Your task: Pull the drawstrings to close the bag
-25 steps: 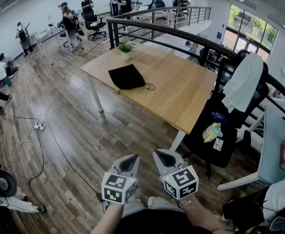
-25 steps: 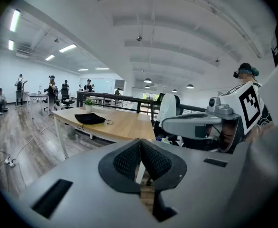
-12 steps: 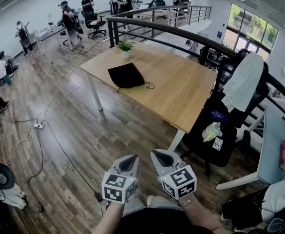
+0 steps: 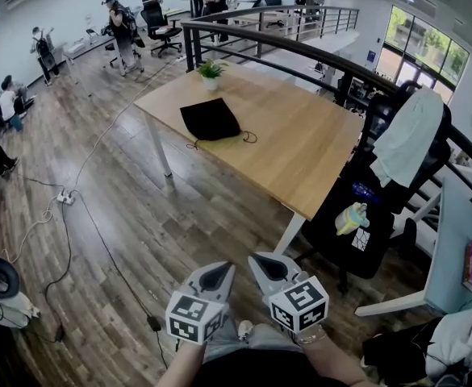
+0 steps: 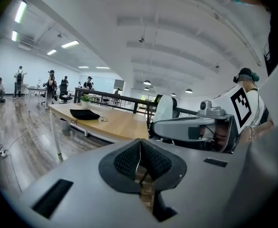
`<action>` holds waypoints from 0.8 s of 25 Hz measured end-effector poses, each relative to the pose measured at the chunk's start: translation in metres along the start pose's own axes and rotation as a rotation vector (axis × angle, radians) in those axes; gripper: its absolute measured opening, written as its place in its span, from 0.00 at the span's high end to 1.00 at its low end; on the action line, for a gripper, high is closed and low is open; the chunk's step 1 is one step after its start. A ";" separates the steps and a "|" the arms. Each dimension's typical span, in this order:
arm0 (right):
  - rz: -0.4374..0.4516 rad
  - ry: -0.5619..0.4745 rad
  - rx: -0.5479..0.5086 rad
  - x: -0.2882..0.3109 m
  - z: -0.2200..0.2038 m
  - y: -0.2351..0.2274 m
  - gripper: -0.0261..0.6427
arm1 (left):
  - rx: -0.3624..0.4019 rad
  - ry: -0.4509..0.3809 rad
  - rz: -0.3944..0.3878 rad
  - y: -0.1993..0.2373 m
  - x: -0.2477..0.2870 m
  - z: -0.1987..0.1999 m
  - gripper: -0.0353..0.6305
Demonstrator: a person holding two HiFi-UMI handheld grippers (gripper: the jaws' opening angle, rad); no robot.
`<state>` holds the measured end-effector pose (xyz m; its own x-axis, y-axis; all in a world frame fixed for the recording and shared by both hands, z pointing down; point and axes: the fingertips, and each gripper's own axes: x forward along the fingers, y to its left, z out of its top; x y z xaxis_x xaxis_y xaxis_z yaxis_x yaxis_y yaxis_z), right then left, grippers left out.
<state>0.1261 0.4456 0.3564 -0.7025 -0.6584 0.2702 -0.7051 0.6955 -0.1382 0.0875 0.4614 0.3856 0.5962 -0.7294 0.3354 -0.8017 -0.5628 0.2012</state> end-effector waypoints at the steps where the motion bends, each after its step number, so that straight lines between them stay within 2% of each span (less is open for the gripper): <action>1: 0.002 0.001 0.006 -0.001 -0.003 -0.001 0.96 | -0.007 0.005 -0.001 -0.002 0.002 -0.005 0.92; 5: -0.002 -0.002 0.022 0.001 -0.008 -0.011 0.96 | -0.001 0.027 -0.022 -0.007 0.013 -0.009 0.92; 10: -0.022 -0.006 0.022 0.020 -0.002 -0.031 0.96 | -0.015 0.015 -0.015 0.013 0.030 -0.001 0.92; 15: -0.047 -0.009 0.062 0.056 0.009 -0.058 0.96 | -0.032 0.012 -0.024 0.056 0.061 0.012 0.92; 20: -0.069 0.002 0.064 0.118 0.028 -0.094 0.96 | -0.048 0.024 -0.036 0.114 0.094 0.032 0.92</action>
<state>0.1064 0.2948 0.3744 -0.6517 -0.7038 0.2827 -0.7567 0.6285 -0.1798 0.0532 0.3160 0.4108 0.6239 -0.6992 0.3489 -0.7812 -0.5689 0.2570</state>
